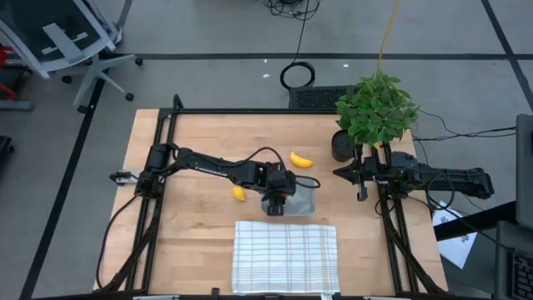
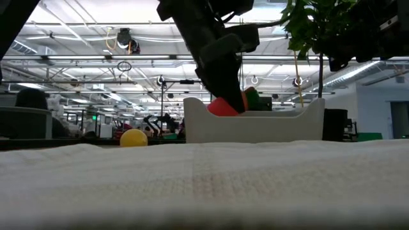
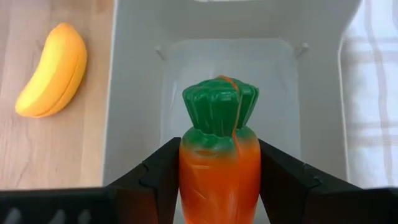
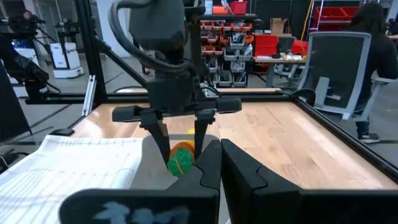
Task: Pick and placing Produce into tupperware
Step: Put the carrot into the gray bin
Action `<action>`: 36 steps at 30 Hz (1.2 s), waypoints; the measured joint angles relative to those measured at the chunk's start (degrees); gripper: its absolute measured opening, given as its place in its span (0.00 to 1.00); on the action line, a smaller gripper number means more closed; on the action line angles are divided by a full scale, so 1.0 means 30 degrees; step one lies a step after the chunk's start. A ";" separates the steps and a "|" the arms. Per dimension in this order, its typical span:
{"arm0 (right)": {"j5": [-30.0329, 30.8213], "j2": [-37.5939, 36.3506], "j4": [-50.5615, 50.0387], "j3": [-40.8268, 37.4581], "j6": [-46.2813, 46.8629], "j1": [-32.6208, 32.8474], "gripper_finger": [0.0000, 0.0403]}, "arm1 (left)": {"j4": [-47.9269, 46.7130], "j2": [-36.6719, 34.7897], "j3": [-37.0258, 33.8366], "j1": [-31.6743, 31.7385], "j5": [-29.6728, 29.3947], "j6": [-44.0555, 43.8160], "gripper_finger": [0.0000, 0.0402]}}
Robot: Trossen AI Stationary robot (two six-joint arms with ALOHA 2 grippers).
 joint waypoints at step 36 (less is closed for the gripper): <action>0.0002 0.0217 -0.0004 0.0000 0.0000 -0.0002 0.00 | 0.1630 0.1891 0.0025 -0.0173 -0.0953 -0.1165 0.45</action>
